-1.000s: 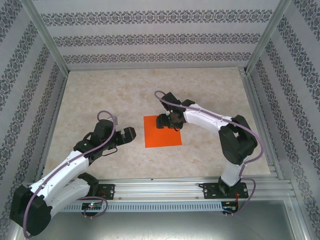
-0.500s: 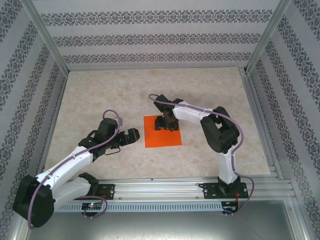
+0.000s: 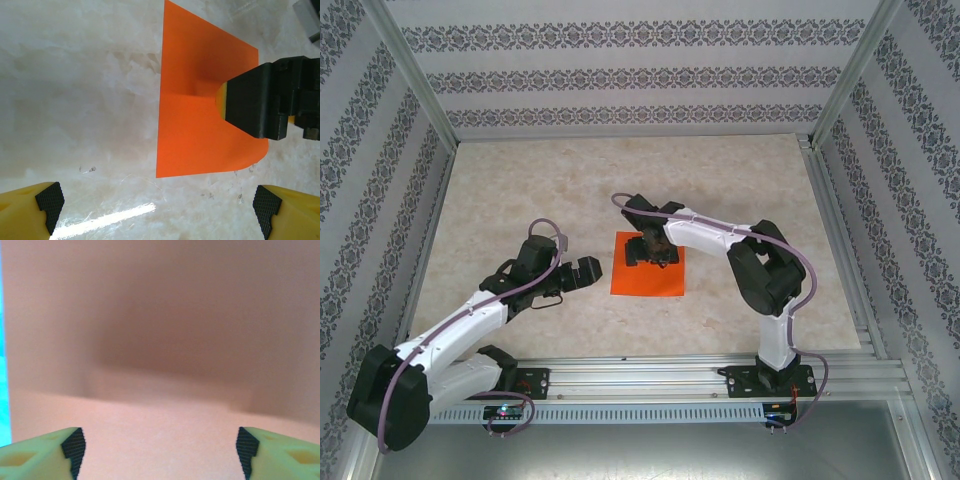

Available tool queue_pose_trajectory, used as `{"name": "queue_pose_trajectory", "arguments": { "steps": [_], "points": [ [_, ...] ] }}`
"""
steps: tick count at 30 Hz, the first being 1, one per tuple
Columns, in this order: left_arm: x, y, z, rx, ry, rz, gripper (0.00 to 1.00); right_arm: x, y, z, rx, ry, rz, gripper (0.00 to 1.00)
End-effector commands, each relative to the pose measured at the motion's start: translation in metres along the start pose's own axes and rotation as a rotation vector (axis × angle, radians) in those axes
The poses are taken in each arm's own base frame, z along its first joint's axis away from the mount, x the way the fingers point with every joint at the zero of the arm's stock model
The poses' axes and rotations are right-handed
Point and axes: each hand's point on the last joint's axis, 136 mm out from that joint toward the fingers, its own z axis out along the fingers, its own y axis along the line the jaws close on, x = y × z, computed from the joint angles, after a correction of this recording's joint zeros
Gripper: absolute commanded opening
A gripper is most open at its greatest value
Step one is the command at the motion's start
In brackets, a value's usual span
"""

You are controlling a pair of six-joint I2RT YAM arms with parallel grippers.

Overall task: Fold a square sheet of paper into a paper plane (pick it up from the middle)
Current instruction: Move the square sheet of paper to the center of the table.

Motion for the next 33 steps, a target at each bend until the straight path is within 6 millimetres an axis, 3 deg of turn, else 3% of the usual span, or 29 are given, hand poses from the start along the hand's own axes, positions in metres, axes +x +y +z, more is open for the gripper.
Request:
{"name": "queue_pose_trajectory", "arguments": {
  "steps": [1,3,14,29,33],
  "points": [
    [-0.008,0.000,-0.009,-0.007,-0.035,0.025,1.00,-0.002,-0.004,-0.015,0.079,-0.040,-0.053,0.86],
    [-0.007,0.002,-0.011,-0.018,-0.041,0.024,1.00,0.000,-0.002,-0.015,0.099,-0.046,-0.077,0.91],
    [-0.003,0.010,-0.013,-0.033,-0.059,-0.027,1.00,0.010,-0.005,-0.009,0.210,0.002,-0.115,0.96],
    [0.006,0.011,0.002,-0.038,0.029,-0.003,1.00,0.009,-0.003,0.013,0.140,0.048,0.021,0.98],
    [0.006,0.013,0.002,-0.055,0.035,0.003,1.00,0.012,-0.001,0.028,0.099,0.081,0.056,0.97]
  ]
}}
